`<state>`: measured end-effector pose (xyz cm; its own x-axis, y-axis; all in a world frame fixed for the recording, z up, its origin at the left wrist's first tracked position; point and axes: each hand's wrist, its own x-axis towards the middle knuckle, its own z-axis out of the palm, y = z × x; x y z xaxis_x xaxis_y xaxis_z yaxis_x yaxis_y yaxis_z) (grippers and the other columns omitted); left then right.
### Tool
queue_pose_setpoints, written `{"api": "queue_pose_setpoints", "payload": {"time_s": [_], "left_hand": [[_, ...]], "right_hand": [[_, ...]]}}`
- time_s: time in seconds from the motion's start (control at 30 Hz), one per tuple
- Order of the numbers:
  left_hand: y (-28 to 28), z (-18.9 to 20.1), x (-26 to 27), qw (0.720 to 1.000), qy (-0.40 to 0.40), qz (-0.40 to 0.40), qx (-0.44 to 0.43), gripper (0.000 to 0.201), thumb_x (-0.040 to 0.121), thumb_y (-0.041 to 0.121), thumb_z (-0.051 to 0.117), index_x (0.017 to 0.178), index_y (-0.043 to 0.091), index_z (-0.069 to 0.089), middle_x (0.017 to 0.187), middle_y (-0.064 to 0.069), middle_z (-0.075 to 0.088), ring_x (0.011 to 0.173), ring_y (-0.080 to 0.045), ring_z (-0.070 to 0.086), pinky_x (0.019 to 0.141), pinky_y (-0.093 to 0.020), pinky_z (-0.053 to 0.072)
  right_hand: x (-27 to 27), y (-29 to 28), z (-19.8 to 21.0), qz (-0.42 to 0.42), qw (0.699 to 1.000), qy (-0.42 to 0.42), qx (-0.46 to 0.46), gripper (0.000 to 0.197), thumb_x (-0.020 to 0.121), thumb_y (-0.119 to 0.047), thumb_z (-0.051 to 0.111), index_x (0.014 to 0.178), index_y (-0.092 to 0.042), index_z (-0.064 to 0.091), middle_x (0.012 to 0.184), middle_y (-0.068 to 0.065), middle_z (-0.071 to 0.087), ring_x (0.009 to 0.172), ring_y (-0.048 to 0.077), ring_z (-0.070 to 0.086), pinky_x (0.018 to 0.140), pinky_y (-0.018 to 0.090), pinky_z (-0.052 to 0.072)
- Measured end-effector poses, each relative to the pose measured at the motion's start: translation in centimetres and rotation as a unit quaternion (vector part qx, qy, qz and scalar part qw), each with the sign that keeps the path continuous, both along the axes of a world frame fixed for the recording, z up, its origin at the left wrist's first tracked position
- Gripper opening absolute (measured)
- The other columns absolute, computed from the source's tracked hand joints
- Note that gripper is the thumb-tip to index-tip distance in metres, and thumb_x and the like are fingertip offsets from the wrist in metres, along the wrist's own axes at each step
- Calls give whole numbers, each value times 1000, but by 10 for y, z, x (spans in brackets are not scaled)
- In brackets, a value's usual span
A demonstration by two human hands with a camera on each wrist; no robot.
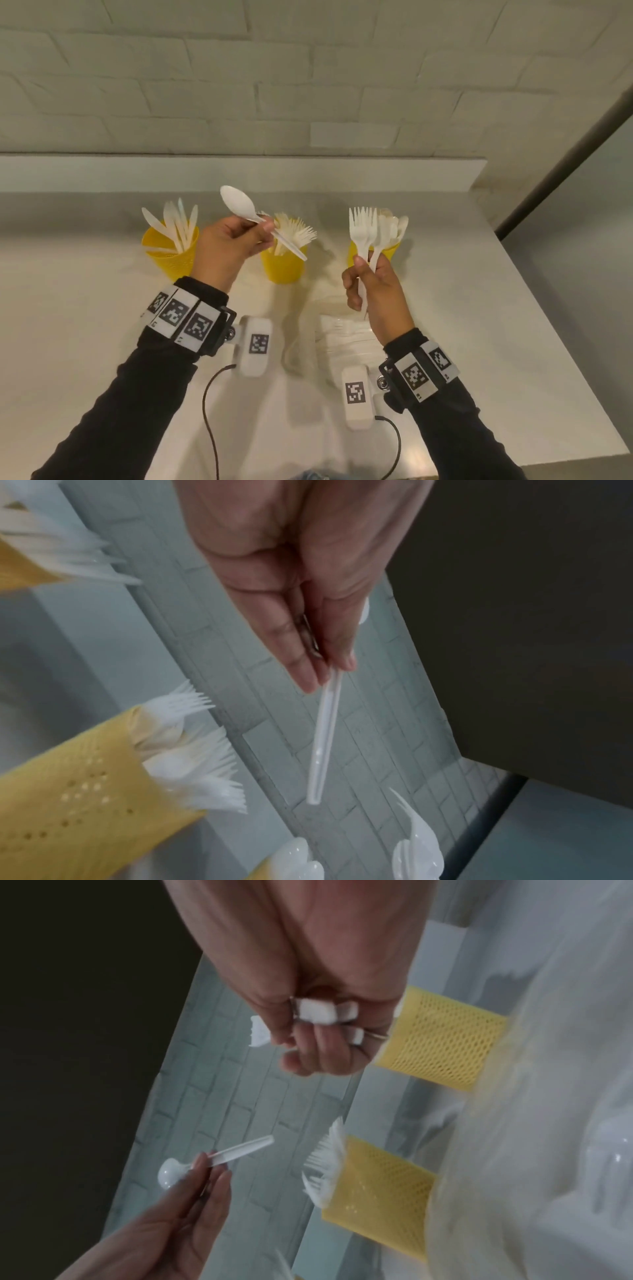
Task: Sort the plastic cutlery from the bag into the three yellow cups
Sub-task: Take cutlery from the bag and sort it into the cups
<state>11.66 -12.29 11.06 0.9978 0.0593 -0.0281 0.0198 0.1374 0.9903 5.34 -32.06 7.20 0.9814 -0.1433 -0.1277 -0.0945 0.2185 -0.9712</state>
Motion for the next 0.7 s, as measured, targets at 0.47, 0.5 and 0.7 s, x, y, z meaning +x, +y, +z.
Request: {"api": "queue_pose_setpoints", "payload": {"time_s": [0.47, 0.5, 0.7], "left_hand": [[-153, -34, 43, 927, -85, -62, 361, 20, 80, 20, 67, 94, 5, 66, 93, -10, 70, 85, -26, 63, 74, -26, 45], [-157, -38, 44, 903, -75, -87, 415, 23, 80, 22, 67, 96, 6, 65, 100, -12, 68, 90, -30, 62, 77, -28, 44], [-153, -43, 37, 889, -49, -101, 443, 60, 60, 22, 84, 111, 15, 54, 119, -8, 45, 94, -25, 54, 82, -28, 40]], "right_hand": [[-41, -84, 5, -115, 987, 29, 109, 17, 97, -14, 33, 98, -15, 50, 56, 4, 45, 36, 13, 33, 41, 21, 26], [-43, -86, 5, -108, 990, 16, 92, 15, 97, -14, 33, 99, -15, 47, 58, 6, 50, 40, 17, 40, 43, 25, 34], [-37, -92, 10, -39, 987, -30, -156, 11, 101, -19, 34, 96, -25, 42, 73, -3, 58, 64, -8, 54, 64, 10, 40]]}}
